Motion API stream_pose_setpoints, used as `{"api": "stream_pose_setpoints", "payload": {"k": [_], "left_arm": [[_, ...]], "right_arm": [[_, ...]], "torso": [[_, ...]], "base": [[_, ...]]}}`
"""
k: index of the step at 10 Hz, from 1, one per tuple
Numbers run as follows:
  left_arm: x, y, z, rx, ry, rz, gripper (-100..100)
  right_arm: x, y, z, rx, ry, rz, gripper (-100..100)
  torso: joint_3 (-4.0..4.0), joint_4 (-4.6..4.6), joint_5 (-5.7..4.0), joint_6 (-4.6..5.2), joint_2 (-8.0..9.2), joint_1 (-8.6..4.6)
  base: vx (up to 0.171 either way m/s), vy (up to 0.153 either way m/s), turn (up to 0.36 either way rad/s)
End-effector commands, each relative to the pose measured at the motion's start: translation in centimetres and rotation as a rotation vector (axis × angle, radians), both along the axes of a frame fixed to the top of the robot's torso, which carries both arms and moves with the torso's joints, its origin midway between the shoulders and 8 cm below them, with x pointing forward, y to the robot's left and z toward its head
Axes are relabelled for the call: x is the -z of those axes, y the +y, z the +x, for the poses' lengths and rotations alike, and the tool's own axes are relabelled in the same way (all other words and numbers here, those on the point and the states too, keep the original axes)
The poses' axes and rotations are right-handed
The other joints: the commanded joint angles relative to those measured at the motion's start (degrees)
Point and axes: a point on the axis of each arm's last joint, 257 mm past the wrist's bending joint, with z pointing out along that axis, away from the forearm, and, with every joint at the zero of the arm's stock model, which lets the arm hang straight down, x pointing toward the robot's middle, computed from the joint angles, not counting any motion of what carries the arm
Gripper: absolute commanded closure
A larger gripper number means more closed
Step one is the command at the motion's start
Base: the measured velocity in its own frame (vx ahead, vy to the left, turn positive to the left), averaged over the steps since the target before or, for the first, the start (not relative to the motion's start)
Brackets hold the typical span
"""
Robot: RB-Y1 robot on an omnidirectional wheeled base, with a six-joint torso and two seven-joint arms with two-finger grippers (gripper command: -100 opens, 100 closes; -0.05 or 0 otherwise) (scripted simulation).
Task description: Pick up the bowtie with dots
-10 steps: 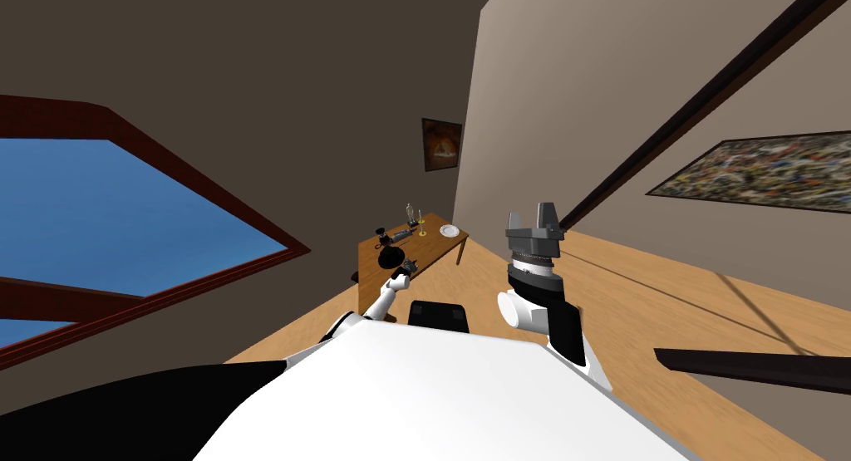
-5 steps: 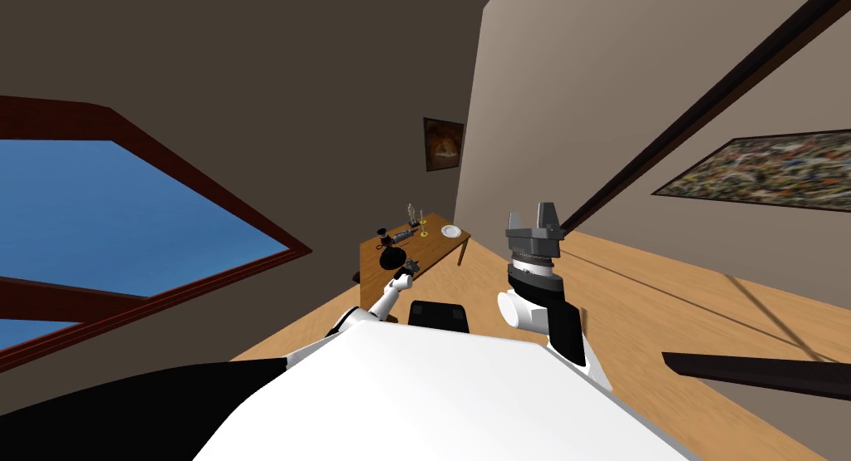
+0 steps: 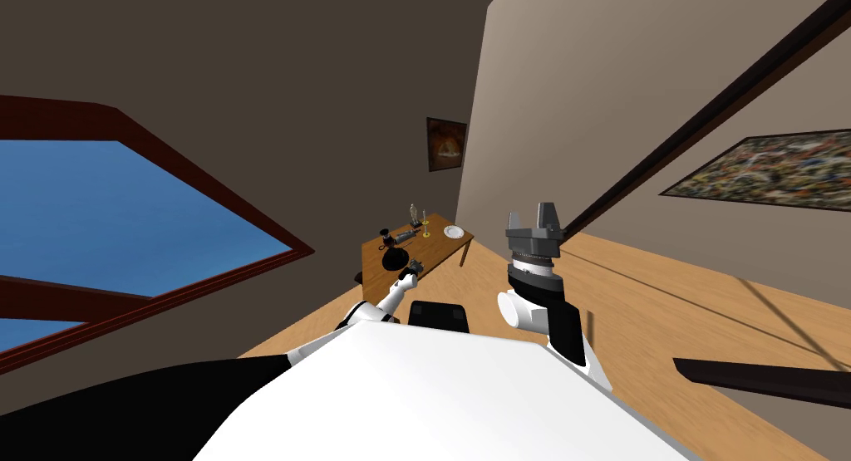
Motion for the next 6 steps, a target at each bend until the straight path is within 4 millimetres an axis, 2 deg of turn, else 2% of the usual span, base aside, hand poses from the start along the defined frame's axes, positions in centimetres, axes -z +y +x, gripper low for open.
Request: {"api": "stream_pose_setpoints", "payload": {"k": [1, 5, 6], "left_arm": [[0.0, -0.5, -0.2, 0.002, -0.003, 0.004, -100], [0.4, -2.8, -0.4, 0.006, 0.002, 0.010, -100], [0.4, -2.8, -0.4, 0.007, 0.002, 0.011, -100]], "right_arm": [[0.0, 0.0, 0.0, 0.000, 0.000, 0.000, 0], [0.0, 0.0, 0.0, 0.000, 0.000, 0.000, 0], [0.0, 0.0, 0.0, 0.000, 0.000, 0.000, 0]], "torso": [[0.00, 0.00, 0.00, 0.00, 0.00, 0.00], [0.06, 0.02, -0.03, 0.00, 0.11, -0.13], [0.05, 0.02, -0.02, 0.00, 0.09, -0.07]], "base": [[0.019, 0.049, 0.000], [0.009, 0.039, 0.012], [0.016, 0.042, 0.003]]}}
